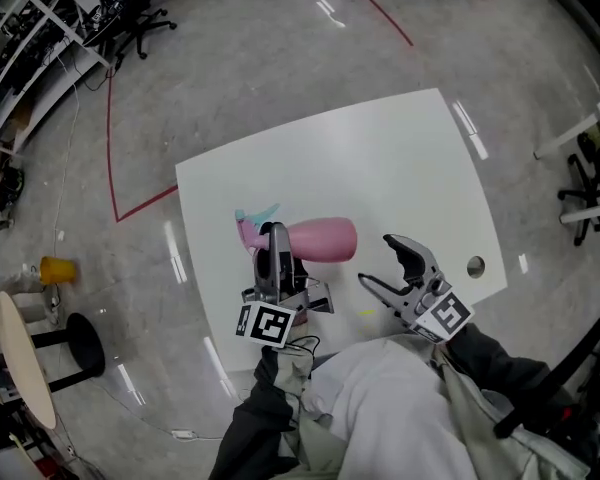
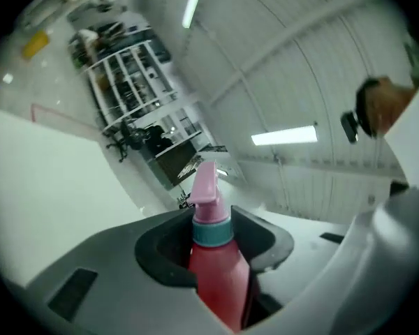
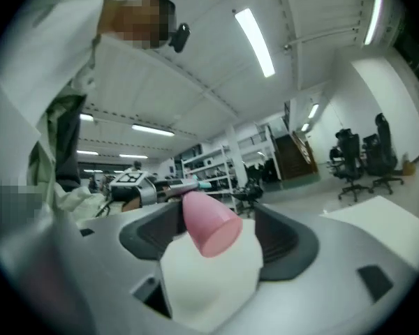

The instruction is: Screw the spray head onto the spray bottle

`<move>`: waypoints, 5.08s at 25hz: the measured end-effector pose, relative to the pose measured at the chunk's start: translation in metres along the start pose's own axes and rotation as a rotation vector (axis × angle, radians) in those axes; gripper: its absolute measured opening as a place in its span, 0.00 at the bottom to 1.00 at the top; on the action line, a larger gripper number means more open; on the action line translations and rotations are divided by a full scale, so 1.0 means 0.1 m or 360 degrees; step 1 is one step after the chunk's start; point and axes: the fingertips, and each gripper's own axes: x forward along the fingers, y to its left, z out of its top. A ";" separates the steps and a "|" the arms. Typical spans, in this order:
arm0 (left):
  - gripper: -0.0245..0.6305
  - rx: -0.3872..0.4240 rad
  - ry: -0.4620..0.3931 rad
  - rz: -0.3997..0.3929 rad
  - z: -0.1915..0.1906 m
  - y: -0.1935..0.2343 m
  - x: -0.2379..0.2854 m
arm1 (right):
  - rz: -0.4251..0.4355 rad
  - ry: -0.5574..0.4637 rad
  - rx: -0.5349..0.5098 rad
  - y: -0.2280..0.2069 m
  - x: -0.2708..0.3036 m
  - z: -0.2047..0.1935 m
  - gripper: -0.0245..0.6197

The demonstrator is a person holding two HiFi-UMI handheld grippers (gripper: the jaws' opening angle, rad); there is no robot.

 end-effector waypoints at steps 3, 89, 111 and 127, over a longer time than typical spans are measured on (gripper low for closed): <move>0.28 -0.0295 -0.0080 0.0016 0.21 -0.01 -0.21 | 0.0199 -0.0010 -0.0053 0.28 0.04 0.22 0.60; 0.19 -0.0147 0.0023 -0.0340 0.44 -0.93 -0.20 | 0.0902 0.0355 0.1597 0.35 0.20 0.36 0.62; 0.19 -0.0885 0.0161 0.0335 -0.11 0.15 -0.32 | 0.0525 0.0363 -0.0717 0.59 0.28 0.14 0.63; 0.19 -0.0635 -0.0003 0.0131 0.10 -0.07 -0.28 | 0.0590 0.0212 0.0734 0.32 0.17 0.20 0.63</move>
